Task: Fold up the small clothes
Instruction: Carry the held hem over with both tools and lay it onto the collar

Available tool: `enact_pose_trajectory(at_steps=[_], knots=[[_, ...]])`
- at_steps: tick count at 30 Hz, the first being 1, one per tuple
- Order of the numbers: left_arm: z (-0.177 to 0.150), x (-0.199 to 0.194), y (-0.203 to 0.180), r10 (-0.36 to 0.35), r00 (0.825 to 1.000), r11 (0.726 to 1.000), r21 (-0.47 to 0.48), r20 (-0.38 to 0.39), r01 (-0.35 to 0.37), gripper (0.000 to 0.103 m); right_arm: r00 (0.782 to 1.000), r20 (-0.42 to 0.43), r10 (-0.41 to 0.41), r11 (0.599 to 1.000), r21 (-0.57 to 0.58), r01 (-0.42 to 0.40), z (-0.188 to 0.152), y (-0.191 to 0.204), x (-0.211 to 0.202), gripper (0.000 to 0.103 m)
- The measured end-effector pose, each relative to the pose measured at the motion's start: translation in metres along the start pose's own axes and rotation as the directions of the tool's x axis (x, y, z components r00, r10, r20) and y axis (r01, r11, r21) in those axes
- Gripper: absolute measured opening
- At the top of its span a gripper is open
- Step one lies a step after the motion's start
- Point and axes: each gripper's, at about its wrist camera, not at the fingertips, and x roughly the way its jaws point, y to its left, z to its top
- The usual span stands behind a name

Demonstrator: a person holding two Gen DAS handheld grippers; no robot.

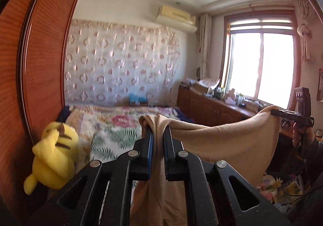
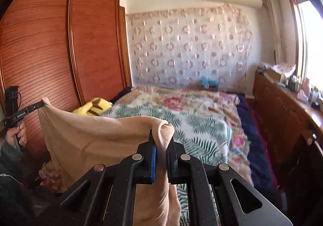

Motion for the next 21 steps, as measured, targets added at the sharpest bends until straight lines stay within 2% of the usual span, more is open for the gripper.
enact_pose_trajectory(at_steps=[5,7,14,17,21], knots=[[0.04,-0.008,-0.004,0.016,0.996,0.998,0.056,0.085,-0.021,0.01,0.995,0.097,-0.025,0.997,-0.073,0.032,0.03,0.007,-0.035,0.007],[0.055,-0.006,-0.004,0.025,0.994,0.996,0.077,0.109,-0.034,0.01,0.988,0.138,-0.063,0.989,-0.127,0.081,0.041,0.012,-0.041,0.007],[0.112,0.002,-0.002,0.063,0.979,0.989,0.119,0.194,-0.087,0.01,0.968,0.237,-0.08,0.971,-0.202,0.13,0.086,0.024,-0.063,0.007],[0.123,0.018,0.0,0.113,0.972,0.977,0.157,0.206,-0.147,0.01,0.965,0.246,-0.094,0.964,-0.221,0.15,0.098,0.021,-0.048,0.007],[0.121,0.061,0.021,0.147,0.977,0.974,0.147,0.155,-0.17,0.01,0.968,0.206,-0.141,0.959,-0.216,0.185,0.102,0.014,0.016,0.007]])
